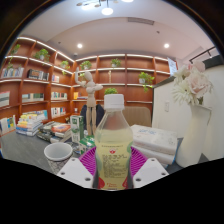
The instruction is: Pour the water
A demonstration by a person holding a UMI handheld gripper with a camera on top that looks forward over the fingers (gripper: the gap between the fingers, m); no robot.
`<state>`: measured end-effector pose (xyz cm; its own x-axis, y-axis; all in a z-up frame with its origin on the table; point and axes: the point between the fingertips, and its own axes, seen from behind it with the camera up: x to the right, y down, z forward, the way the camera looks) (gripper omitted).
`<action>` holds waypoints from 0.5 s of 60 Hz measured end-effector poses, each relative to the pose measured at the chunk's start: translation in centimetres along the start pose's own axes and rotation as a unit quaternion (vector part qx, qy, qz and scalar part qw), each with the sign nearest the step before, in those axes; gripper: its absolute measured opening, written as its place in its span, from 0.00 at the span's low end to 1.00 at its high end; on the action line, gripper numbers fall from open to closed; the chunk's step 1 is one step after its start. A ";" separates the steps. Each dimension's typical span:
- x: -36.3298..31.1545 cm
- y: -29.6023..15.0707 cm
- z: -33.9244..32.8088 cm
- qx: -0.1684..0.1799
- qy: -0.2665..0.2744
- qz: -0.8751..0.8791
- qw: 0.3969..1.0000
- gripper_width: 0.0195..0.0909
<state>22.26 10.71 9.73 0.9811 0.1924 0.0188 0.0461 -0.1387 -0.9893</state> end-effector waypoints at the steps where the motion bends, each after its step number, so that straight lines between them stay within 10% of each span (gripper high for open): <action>1: 0.0 -0.2 -0.1 0.005 0.000 0.001 1.000 0.28; 20: 0.2 0.0 -0.6 0.001 0.012 -0.003 1.000 0.46; 30: 0.0 0.7 -3.4 -0.014 0.032 -0.018 0.999 0.81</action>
<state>22.96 7.29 9.58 0.9887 0.1360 0.0635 0.0852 -0.1597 -0.9835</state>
